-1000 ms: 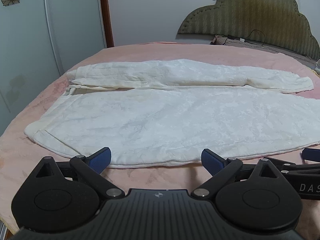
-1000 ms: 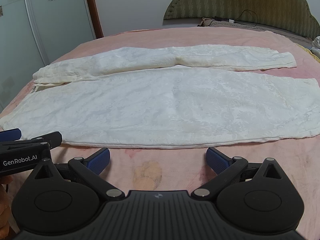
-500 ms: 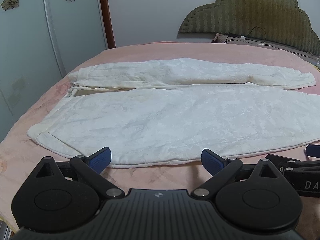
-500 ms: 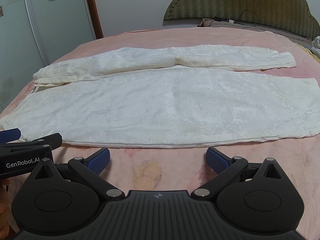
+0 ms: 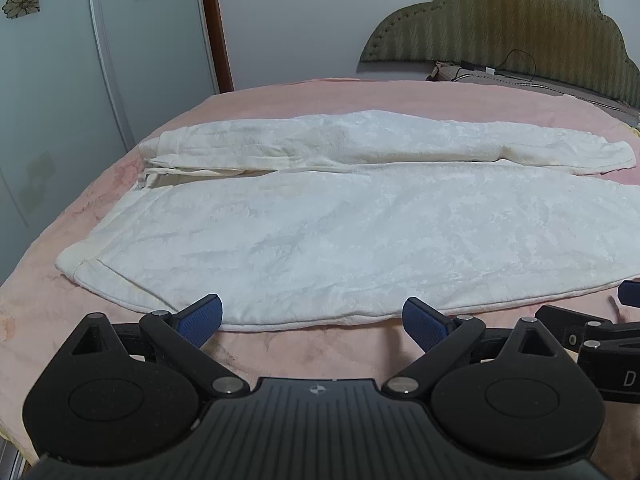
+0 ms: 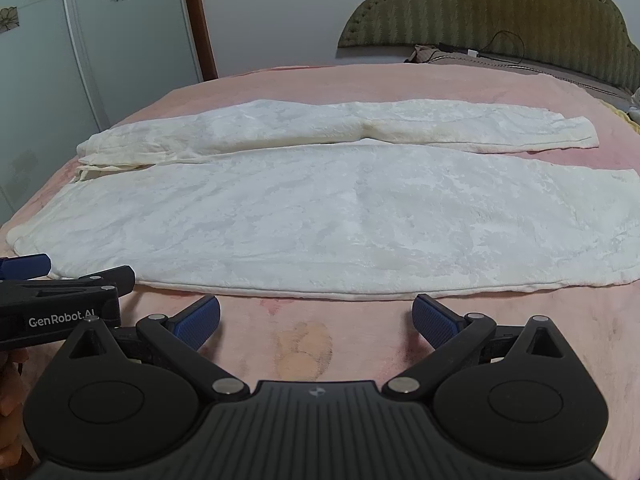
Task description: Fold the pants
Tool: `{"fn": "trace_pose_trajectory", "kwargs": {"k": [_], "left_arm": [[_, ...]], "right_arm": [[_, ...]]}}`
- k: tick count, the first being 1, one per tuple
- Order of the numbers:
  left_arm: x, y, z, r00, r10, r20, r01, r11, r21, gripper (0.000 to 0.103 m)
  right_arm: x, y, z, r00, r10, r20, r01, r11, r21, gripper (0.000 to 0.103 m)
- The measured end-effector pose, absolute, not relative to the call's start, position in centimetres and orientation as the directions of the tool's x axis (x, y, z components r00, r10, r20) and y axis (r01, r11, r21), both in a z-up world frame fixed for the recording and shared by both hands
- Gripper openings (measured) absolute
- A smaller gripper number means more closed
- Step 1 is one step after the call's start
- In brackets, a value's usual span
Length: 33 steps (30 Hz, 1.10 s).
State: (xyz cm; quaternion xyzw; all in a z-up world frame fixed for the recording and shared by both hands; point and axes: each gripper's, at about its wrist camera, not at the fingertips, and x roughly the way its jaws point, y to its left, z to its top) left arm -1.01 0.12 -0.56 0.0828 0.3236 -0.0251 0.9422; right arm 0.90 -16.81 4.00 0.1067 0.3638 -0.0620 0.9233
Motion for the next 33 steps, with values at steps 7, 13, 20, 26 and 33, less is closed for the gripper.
{"fn": "trace_pose_trajectory", "kwargs": {"k": [7,13,20,26,33], "left_arm": [[-1.01,0.10,-0.58,0.788,0.006,-0.616,0.101,0.985,0.138,0.098],[-1.02,0.04,-0.62,0.788,0.006,-0.616,0.101,0.985,0.139,0.098],[-1.04,-0.01,-0.66,0.790,0.008,-0.613,0.103,0.984,0.146,0.098],[-1.04,0.10,-0.82,0.788,0.010,-0.615,0.104,0.983,0.151,0.098],[-0.96,0.11,-0.83,0.787,0.012,-0.617,0.105,0.983,0.153,0.098]], "right_arm": [[0.64,-16.74,4.22,0.736,-0.029,-0.676,0.182,0.971,0.156,0.103],[0.46,-16.81,4.38,0.744,-0.021,-0.668,0.177,0.970,0.166,0.103],[0.23,-16.61,4.69,0.762,-0.002,-0.648,0.154,0.972,0.178,0.103],[0.16,-16.23,4.74,0.771,-0.002,-0.637,0.132,0.979,0.157,0.103],[0.01,-16.35,4.88,0.773,0.012,-0.635,0.129,0.976,0.175,0.103]]}}
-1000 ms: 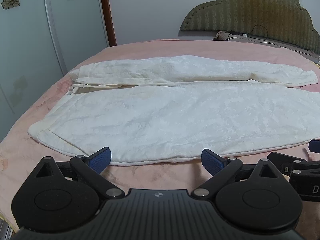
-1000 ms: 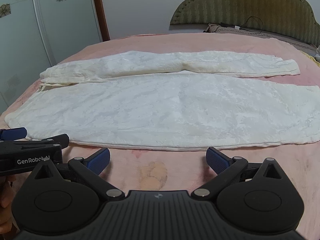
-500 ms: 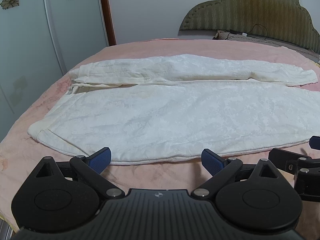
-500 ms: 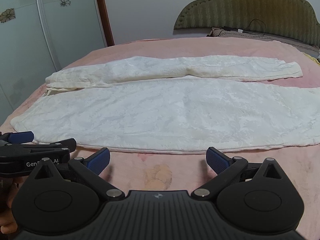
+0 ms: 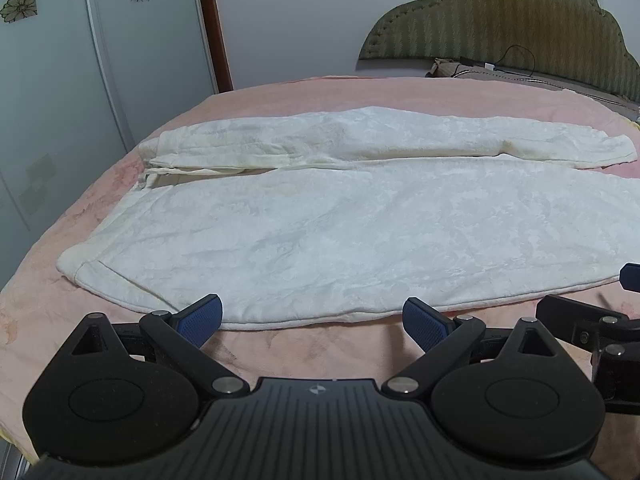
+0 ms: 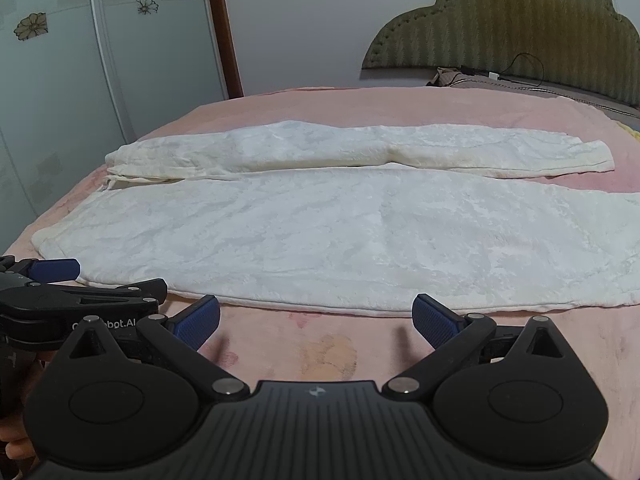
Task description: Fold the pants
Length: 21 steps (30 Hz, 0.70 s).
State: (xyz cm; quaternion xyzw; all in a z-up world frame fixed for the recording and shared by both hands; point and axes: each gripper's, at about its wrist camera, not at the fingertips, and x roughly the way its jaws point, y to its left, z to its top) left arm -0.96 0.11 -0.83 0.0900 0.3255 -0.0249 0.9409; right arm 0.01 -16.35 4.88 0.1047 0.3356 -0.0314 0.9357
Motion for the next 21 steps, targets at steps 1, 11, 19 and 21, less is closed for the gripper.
{"fn": "trace_pose_trajectory", "kwargs": {"k": [1,11,19,21], "left_arm": [[-1.0,0.1,-0.9,0.787,0.011,-0.617,0.106,0.983,0.153,0.098],[-0.8,0.3,-1.0,0.789,0.001,-0.614,0.110,0.984,0.143,0.098],[2.9,2.0,1.9,0.833,0.047,-0.551,0.039,0.989,0.143,0.098],[4.6,2.8,2.2,0.831,0.088,-0.550,-0.006,0.989,0.149,0.098]], "right_arm": [[0.0,-16.4,4.9,0.772,0.017,-0.636,0.130,0.974,0.184,0.103],[0.2,-16.1,5.2,0.797,0.068,-0.601,0.057,0.981,0.186,0.103],[5.3,-16.7,9.5,0.875,0.091,-0.476,-0.078,0.996,0.049,0.103],[7.8,-16.9,10.2,0.871,0.109,-0.479,-0.117,0.993,0.013,0.103]]}}
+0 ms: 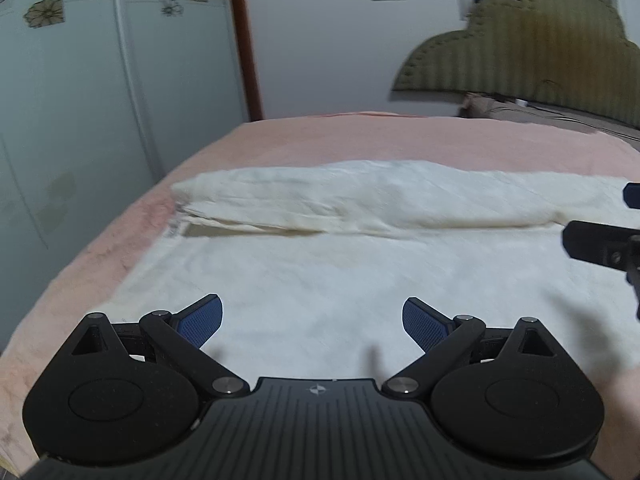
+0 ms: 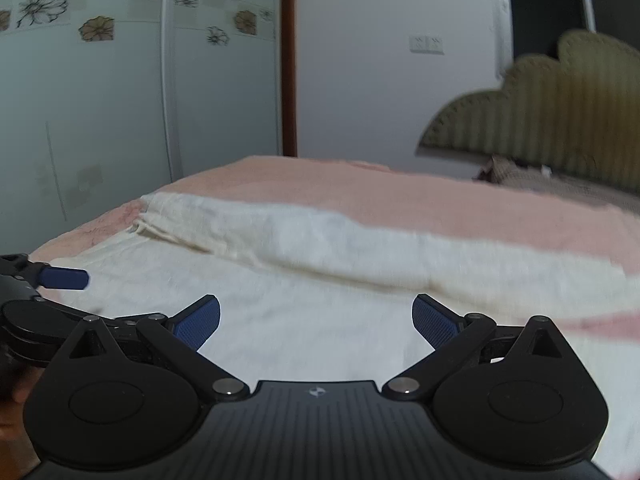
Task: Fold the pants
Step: 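Reach the right gripper to the white pants' waistband and close on it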
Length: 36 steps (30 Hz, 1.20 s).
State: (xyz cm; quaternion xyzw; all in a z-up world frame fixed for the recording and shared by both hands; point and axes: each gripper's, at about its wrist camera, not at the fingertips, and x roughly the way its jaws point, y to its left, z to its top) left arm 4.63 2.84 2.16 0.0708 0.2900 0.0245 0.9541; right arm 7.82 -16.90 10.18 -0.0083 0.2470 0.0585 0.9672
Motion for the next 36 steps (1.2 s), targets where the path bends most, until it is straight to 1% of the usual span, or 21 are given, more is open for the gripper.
{"fn": "trace_pose_trajectory", "kwargs": {"k": [6,11,12,13,14,15,16,20,24,26,27,29,30,31,32,33,36], "left_arm": [[10.1,5.4,1.6,0.801,0.139,-0.582,-0.085,0.989,0.119,0.099],[12.7,6.7,-1.1,0.760,0.173,-0.627,-0.128,0.985,0.118,0.099],[13.0,6.8,-1.8,0.750,0.171,-0.639,-0.122,0.985,0.121,0.099],[13.1,6.8,-2.4,0.749,0.171,-0.640,-0.115,0.985,0.127,0.101],[12.9,6.8,-2.8,0.766,0.173,-0.620,-0.110,0.984,0.139,0.103],[12.7,6.6,-2.9,0.777,0.180,-0.603,-0.107,0.982,0.156,0.103],[12.5,6.3,-3.1,0.784,0.186,-0.592,-0.104,0.980,0.170,0.103],[12.2,5.6,-3.4,0.799,0.192,-0.569,-0.096,0.976,0.195,0.103],[12.4,6.4,-3.5,0.793,0.152,-0.590,-0.090,0.987,0.134,0.103],[12.4,6.5,-3.5,0.792,0.146,-0.593,-0.089,0.988,0.125,0.103],[12.4,6.4,-3.6,0.792,0.147,-0.593,-0.088,0.988,0.128,0.103],[12.5,6.3,-3.6,0.792,0.146,-0.593,-0.087,0.988,0.127,0.103],[12.5,6.4,-3.6,0.793,0.143,-0.593,-0.087,0.989,0.122,0.103],[12.6,6.5,-3.6,0.793,0.138,-0.593,-0.087,0.990,0.115,0.103],[12.6,6.7,-3.5,0.794,0.134,-0.593,-0.086,0.990,0.109,0.103],[12.6,6.8,-3.5,0.795,0.127,-0.593,-0.085,0.991,0.099,0.103],[12.7,7.4,-3.1,0.799,0.105,-0.592,-0.087,0.995,0.059,0.101]], "right_arm": [[16.9,-17.3,9.5,0.798,0.211,-0.564,-0.243,0.970,0.020,0.103],[25.1,-17.4,7.9,0.749,0.222,-0.624,-0.274,0.962,0.013,0.103],[26.8,-17.6,7.8,0.742,0.231,-0.630,-0.274,0.961,0.029,0.102],[28.3,-17.8,7.6,0.735,0.240,-0.634,-0.274,0.961,0.047,0.100],[29.8,-17.9,7.4,0.727,0.251,-0.639,-0.271,0.960,0.069,0.097],[31.4,-18.0,7.3,0.717,0.263,-0.645,-0.268,0.959,0.092,0.093],[33.0,-18.1,7.1,0.706,0.277,-0.652,-0.267,0.957,0.117,0.092],[38.7,-18.3,5.9,0.653,0.338,-0.678,-0.263,0.940,0.216,0.091],[43.3,-18.3,3.8,0.589,0.394,-0.706,-0.246,0.919,0.307,0.090],[45.3,-18.0,2.6,0.539,0.426,-0.727,-0.247,0.905,0.347,0.090],[45.8,-18.0,2.0,0.513,0.441,-0.736,-0.252,0.898,0.362,0.088],[46.0,-17.3,1.5,0.508,0.442,-0.739,-0.293,0.896,0.334,0.082],[45.7,-17.0,1.6,0.501,0.448,-0.740,-0.322,0.890,0.322,0.067],[45.5,-16.9,1.8,0.509,0.447,-0.736,-0.335,0.890,0.309,0.058],[45.2,-16.9,2.0,0.519,0.440,-0.733,-0.340,0.893,0.295,0.039],[44.8,-16.9,2.2,0.533,0.432,-0.728,-0.344,0.896,0.280,0.030],[43.0,-16.3,3.1,0.592,0.406,-0.696,-0.405,0.897,0.179,0.022]]}}
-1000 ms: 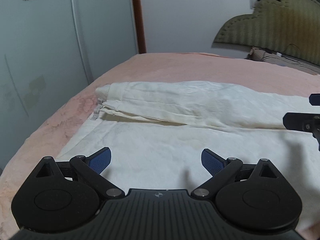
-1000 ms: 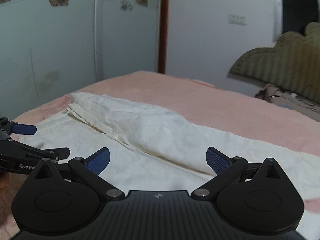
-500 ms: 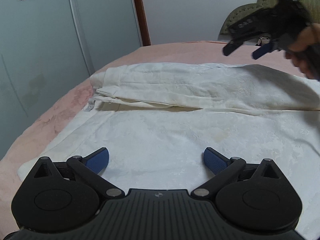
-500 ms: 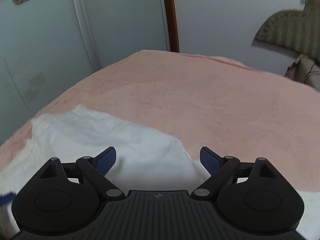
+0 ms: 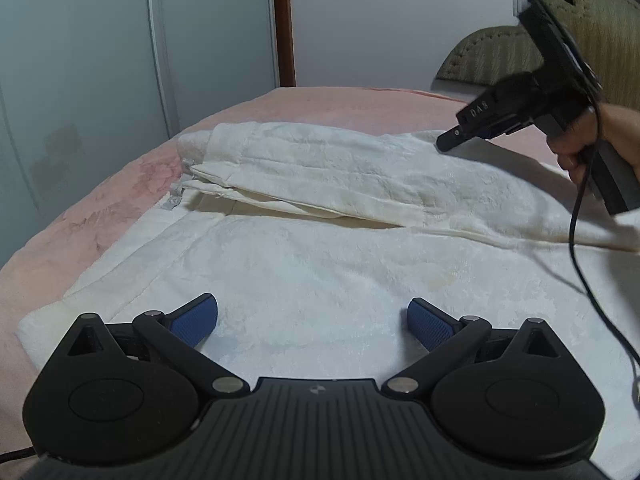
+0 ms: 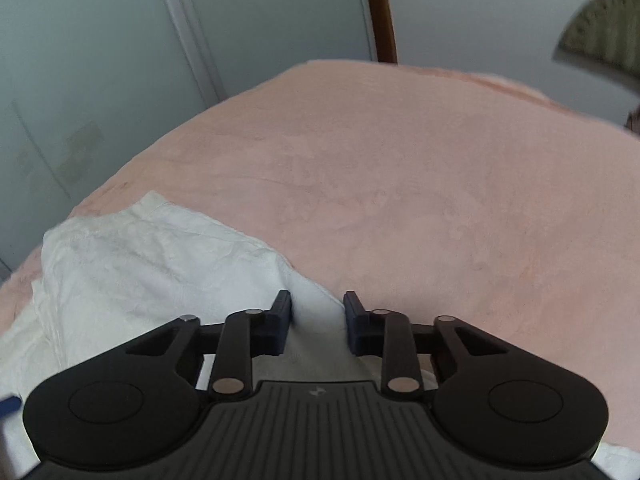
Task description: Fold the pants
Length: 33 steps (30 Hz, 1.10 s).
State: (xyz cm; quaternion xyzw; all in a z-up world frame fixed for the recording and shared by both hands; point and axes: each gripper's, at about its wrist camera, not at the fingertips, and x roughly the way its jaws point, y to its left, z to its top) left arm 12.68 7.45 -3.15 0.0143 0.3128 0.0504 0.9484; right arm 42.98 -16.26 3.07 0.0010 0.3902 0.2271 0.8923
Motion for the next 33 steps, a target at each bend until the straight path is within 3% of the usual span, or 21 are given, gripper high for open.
{"fn": "trace_pose_trajectory", "kwargs": {"k": [8,13,15,20,23,26,30,33], "left_arm": [[13.3,11.8,0.4,0.839,0.037,-0.543,-0.150,0.975,-0.166,0.101],[15.8,14.8,2.5,0.845,-0.143,-0.516,-0.111,0.895,-0.431,0.101],[17.1,15.2,2.9,0.835,-0.198,-0.513,-0.104,0.859,-0.502,0.101],[20.6,14.7,3.2,0.821,-0.148,-0.551,-0.176,0.853,-0.491,0.100],[23.9,14.0,4.2,0.805,-0.257,-0.535,-0.101,0.829,-0.550,0.101],[28.9,12.1,4.0,0.691,-0.355,-0.629,-0.063,0.837,-0.543,0.101],[34.0,10.7,1.7,0.596,-0.355,-0.721,-0.112,0.852,-0.512,0.100],[36.3,10.7,0.3,0.562,-0.349,-0.750,-0.158,0.845,-0.511,0.087]], "right_arm": [[32.3,-12.2,6.5,0.741,0.352,-0.572,-0.555,0.801,-0.225,0.015],[25.3,-10.4,5.5,0.747,0.355,-0.562,-0.617,0.684,-0.389,0.011],[24.1,-10.2,4.7,0.738,0.349,-0.577,-0.633,0.655,-0.414,0.010],[26.1,-10.7,4.4,0.697,0.372,-0.613,-0.652,0.684,-0.326,0.011],[26.0,-10.5,4.3,0.694,0.375,-0.614,-0.662,0.667,-0.342,0.011],[25.0,-9.9,3.8,0.704,0.366,-0.609,-0.663,0.648,-0.376,0.011],[24.9,-10.3,3.3,0.704,0.378,-0.601,-0.656,0.670,-0.348,0.011],[24.8,-10.4,3.0,0.704,0.383,-0.598,-0.654,0.676,-0.338,0.011]]}}
